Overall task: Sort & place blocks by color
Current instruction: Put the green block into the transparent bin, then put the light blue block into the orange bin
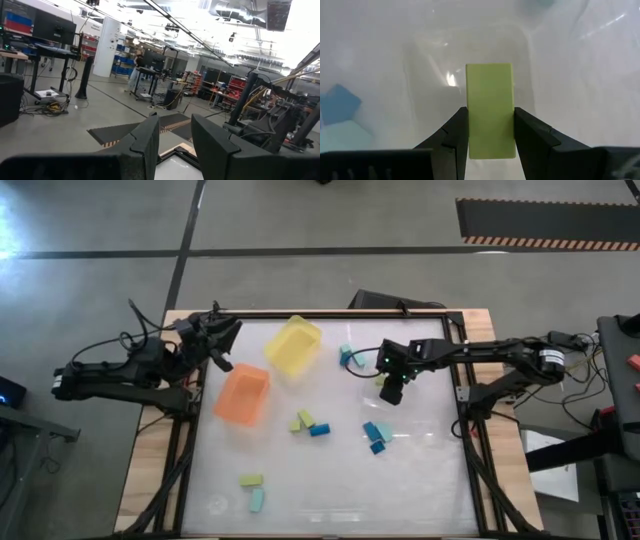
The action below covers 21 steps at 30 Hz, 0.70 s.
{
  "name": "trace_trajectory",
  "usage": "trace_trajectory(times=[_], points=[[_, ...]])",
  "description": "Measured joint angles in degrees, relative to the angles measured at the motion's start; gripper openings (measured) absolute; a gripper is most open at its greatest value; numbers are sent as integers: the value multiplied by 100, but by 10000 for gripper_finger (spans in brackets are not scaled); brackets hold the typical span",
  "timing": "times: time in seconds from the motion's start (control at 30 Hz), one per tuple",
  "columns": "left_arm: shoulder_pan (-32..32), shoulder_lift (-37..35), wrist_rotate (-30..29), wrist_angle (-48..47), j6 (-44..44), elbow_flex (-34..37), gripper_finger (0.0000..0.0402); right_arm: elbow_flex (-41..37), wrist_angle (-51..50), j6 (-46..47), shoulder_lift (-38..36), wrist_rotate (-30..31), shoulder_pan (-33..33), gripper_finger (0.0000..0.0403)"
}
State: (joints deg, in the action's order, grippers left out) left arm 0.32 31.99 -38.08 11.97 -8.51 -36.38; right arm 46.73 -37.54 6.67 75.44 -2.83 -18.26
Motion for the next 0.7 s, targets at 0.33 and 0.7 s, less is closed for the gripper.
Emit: trace_trajectory(times=[0.33,0.7], points=[[0,178,1,0,-6,-2,97,-16,72,-26,238,-4,-4,161],[0,443,2,2,-20,-5,97,128,-269,609,-82,-22,-2,217]])
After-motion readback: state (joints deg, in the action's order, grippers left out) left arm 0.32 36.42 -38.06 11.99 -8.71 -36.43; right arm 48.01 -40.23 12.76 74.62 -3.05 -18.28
